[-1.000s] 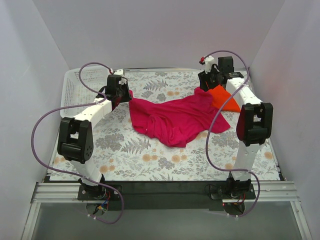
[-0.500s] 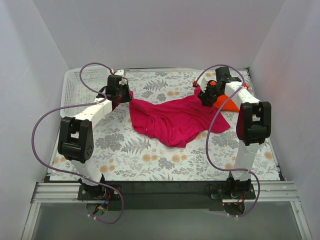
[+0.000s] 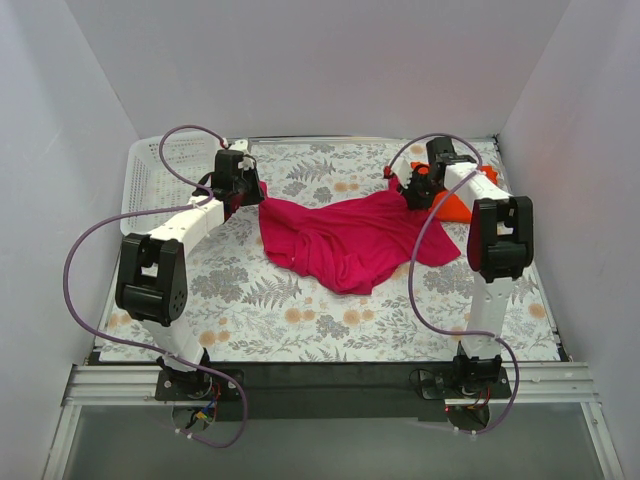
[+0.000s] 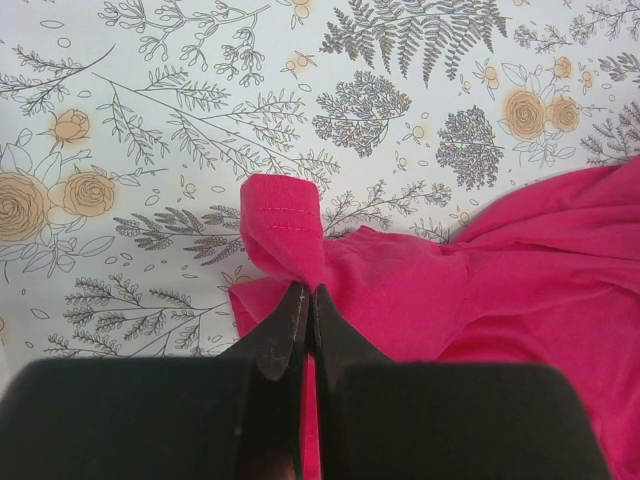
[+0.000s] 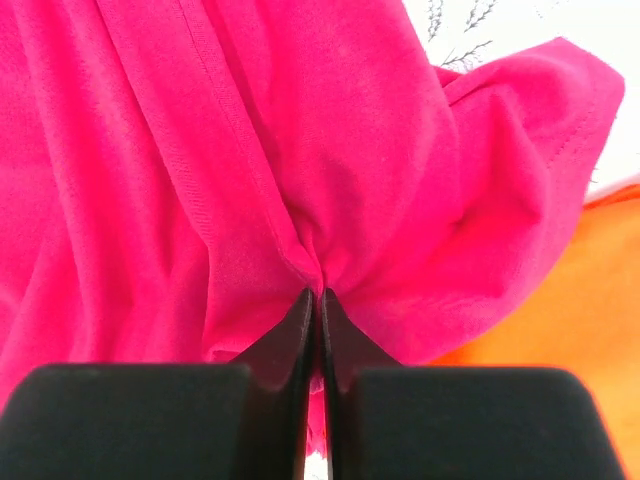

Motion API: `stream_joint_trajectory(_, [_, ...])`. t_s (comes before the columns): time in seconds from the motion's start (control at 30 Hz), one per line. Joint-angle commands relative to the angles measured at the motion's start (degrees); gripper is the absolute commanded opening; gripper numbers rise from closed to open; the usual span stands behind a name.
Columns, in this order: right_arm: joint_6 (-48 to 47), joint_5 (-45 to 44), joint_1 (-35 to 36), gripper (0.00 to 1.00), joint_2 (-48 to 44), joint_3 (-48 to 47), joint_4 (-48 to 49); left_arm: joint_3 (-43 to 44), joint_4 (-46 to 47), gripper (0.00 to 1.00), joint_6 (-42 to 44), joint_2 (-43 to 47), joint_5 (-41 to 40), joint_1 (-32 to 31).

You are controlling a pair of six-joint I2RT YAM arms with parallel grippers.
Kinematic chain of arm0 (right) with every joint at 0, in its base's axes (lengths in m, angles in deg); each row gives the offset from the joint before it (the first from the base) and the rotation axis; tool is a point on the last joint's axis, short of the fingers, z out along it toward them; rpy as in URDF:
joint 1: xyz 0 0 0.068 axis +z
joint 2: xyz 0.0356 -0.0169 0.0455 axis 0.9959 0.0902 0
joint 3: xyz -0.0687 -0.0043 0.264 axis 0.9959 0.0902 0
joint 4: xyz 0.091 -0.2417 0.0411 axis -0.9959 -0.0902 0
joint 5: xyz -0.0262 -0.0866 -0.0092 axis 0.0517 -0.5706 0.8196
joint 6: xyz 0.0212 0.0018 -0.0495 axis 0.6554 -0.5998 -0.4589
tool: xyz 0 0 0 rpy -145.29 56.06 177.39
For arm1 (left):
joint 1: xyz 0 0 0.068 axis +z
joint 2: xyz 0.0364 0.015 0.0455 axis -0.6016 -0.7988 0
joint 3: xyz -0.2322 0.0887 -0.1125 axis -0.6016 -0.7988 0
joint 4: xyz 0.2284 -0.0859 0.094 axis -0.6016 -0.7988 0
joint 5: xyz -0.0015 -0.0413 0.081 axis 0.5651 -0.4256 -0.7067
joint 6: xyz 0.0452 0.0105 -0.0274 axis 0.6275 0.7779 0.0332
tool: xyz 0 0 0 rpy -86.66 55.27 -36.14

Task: Fold and stack the t-shirts

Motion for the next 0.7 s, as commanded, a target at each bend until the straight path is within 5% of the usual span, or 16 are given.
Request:
stream_joint_trajectory(0.0, [0.03,1.59,-0.33,0.08,-6.74,0.26,-0.45,-0.34,-0.28,0.0,0.93,3.5,-0.33,0.4])
stream_joint_trajectory(0.47, [5.03,9.4,1.16,0.03,-26.42,8.52,-3.52,-2.62,-0.9,0.0,0.67,9.38,-0.59,0.4])
stream_joint_trajectory(0.67, [10.57,11.35,12.83,0.01,-36.71,22.39,-5.54,-3.94,-0.9,0.0,0.14,10.62,-0.07,0.58])
